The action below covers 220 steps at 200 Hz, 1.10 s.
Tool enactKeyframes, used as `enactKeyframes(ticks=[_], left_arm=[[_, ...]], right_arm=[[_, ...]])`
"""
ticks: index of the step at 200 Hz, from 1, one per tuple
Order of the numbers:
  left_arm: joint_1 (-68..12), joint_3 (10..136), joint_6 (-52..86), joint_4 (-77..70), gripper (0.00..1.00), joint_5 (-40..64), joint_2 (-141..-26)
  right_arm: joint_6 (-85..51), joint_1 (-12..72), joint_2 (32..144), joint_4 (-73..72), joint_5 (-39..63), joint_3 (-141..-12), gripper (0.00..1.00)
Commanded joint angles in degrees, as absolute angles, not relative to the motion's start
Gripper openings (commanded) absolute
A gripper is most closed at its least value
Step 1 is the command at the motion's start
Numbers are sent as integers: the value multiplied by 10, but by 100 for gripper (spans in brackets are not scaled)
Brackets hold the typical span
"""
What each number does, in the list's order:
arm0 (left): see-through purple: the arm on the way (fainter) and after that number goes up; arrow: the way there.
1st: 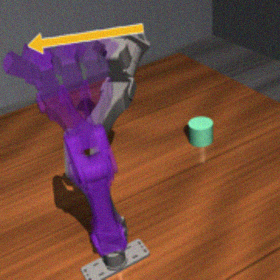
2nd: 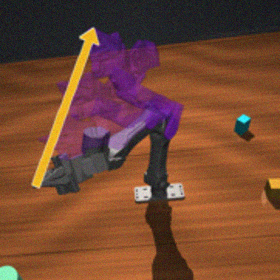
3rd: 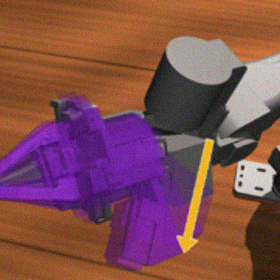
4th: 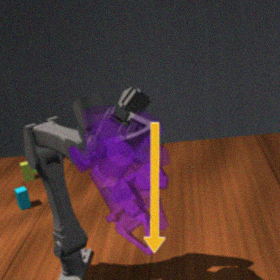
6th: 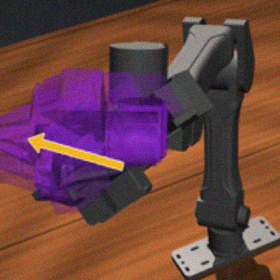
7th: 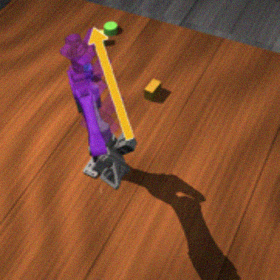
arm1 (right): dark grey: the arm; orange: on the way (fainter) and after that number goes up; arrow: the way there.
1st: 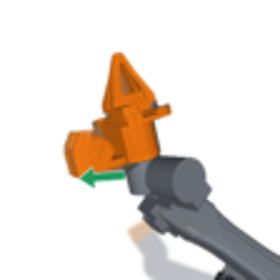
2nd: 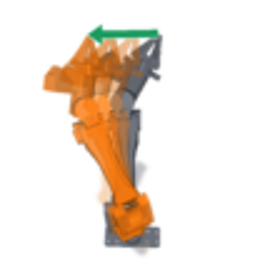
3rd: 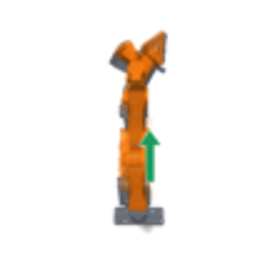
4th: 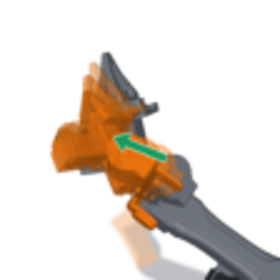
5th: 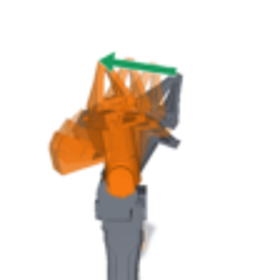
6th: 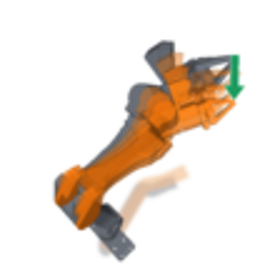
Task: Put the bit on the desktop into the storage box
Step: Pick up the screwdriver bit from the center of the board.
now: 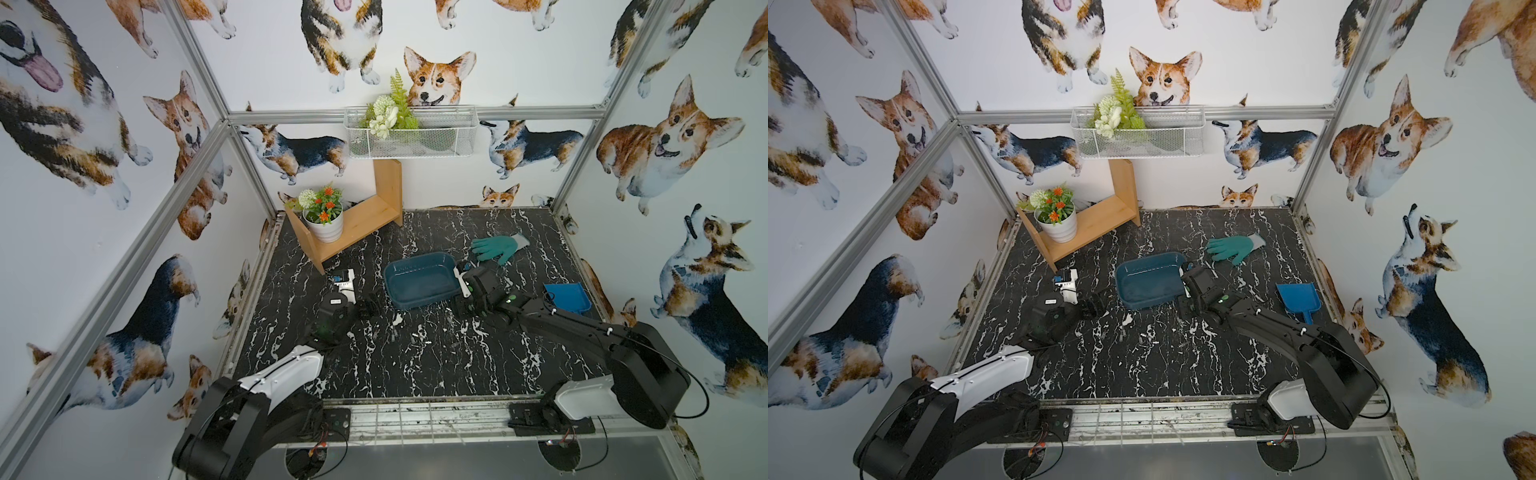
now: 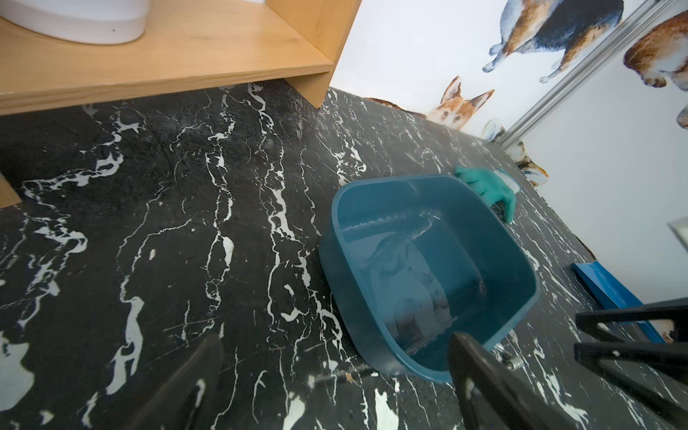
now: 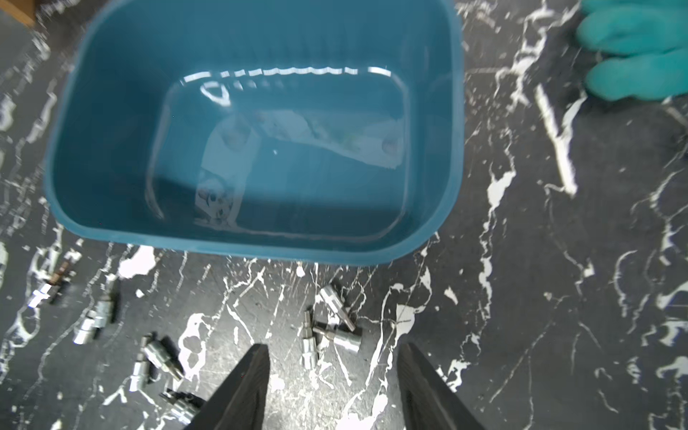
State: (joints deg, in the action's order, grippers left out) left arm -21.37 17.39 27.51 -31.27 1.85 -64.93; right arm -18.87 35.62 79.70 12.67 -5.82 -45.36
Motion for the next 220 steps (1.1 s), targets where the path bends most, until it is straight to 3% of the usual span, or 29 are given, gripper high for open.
enactKeyframes(ticks=[1,63,220], left_arm=[[-213,176,263,-328,100,12,-648],[-213,180,259,-314,100,-4,-651],[-213,180,257,-310,100,-12,-649]], right_arm=[[-187,358,816,126,-47,-456,58],[-174,359,897,116,-40,-489,45],[-162,359,967,102,-72,-503,34]])
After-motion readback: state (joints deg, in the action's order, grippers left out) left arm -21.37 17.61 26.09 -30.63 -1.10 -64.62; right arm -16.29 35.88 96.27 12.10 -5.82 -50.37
